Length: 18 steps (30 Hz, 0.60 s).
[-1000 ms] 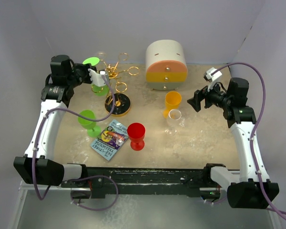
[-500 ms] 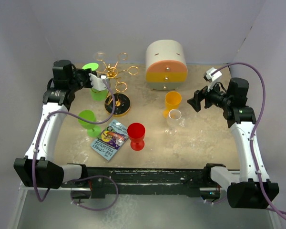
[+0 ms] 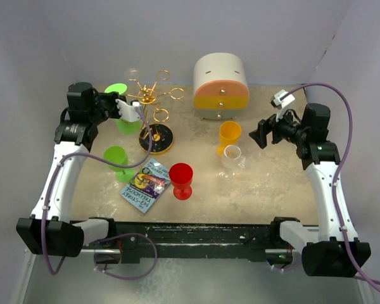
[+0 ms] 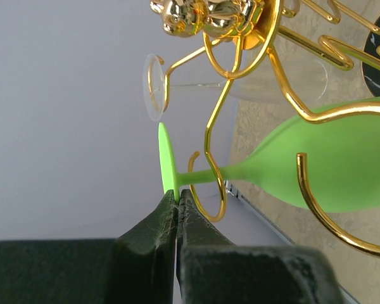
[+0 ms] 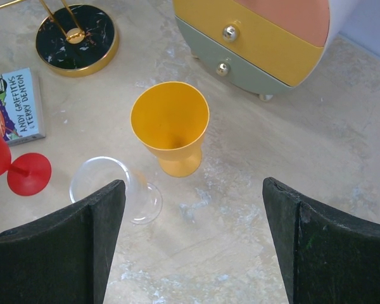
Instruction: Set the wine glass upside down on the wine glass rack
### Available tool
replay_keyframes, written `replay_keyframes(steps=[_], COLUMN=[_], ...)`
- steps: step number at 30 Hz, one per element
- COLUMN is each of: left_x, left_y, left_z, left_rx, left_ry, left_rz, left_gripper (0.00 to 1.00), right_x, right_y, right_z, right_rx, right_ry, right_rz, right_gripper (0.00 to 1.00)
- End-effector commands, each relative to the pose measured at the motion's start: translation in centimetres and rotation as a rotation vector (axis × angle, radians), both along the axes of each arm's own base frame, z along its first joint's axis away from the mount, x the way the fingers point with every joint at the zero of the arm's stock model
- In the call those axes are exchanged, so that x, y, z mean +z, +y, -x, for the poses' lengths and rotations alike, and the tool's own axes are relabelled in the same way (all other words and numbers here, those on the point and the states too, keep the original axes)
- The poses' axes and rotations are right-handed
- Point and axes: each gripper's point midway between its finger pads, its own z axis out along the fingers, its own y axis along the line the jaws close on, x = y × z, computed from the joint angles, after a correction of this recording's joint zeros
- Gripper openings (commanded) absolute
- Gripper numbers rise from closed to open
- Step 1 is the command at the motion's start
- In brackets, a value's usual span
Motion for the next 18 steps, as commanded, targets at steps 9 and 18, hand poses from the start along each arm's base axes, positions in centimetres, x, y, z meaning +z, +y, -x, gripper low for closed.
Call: replay_keyframes(steps=[9, 18], left_x=[0.2, 0.3], left_y=[1.2, 1.7], left_z=[0.5, 0.9], left_rx=[0.059, 0.081], left_ry=[-0.038, -0.031], left_rz=[-0.038, -0.047], left_gripper=[0.01, 0.06], right_x=[0.4, 0.2], right_y=[-0.5, -0.6], right_z=[-0.4, -0.5], right_rx=[-0.017, -0.025], right_ry=[-0.029, -0.024], right_rz=[0.017, 0.02], right_gripper=[0.92, 0.92])
